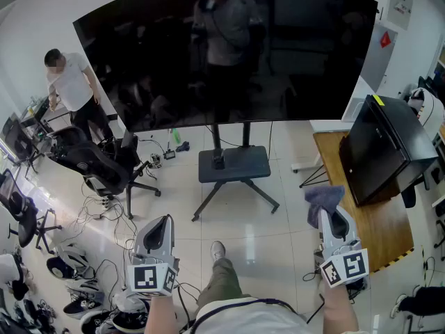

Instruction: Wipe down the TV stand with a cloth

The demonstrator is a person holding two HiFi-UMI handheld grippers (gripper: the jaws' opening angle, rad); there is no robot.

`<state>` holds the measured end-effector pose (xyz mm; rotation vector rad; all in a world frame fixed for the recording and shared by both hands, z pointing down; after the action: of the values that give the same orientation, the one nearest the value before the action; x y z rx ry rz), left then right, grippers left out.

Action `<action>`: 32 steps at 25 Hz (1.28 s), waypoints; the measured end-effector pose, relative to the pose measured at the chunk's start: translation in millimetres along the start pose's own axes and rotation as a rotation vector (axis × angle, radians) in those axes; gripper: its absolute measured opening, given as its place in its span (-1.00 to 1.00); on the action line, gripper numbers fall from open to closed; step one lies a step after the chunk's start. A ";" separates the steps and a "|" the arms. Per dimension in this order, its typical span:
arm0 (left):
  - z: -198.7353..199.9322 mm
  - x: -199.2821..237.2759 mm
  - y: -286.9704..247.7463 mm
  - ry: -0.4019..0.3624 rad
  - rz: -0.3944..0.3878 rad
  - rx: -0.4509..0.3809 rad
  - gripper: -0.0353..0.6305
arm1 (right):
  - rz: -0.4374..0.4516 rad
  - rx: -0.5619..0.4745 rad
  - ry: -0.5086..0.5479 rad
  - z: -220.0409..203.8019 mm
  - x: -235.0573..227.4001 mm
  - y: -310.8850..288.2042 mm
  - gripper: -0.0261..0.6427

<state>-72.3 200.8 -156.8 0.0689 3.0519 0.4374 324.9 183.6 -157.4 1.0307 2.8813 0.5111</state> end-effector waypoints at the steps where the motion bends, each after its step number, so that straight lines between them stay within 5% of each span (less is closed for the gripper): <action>1: -7.2 9.7 -20.7 -0.003 -0.002 -0.009 -0.71 | -0.012 -0.003 0.003 -9.1 -5.8 -19.9 -0.77; 10: -35.1 53.5 -219.6 -0.047 -0.078 -0.065 -0.71 | -0.070 -0.055 0.060 -40.1 -77.0 -194.4 -0.77; 13: -77.0 65.4 -278.9 -0.069 -0.068 -0.072 -0.71 | -0.094 -0.057 0.059 -87.7 -103.5 -242.6 -0.77; 19: -222.4 64.1 -365.7 -0.087 -0.036 -0.056 -0.72 | -0.091 -0.037 0.081 -243.1 -149.2 -312.5 -0.77; 24: -392.0 57.9 -395.1 -0.050 -0.100 0.029 -0.88 | -0.084 -0.003 0.062 -409.4 -150.4 -345.1 -0.77; 32: -617.1 69.8 -400.9 0.025 -0.133 -0.072 -0.88 | 0.030 -0.057 0.082 -631.8 -109.6 -387.0 -0.77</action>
<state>-195.4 -352.3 318.0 -0.1431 3.0371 0.5415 82.0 -350.3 308.2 1.0702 2.9070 0.6478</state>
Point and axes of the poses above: the fingertips, and each gripper's own axes: y backward along the fingers, x to its left, z out of its top, the point moved 2 cm from there along y, backward along the fingers, and after that the axes turned 13 degrees about z, right-handed, at the moved point
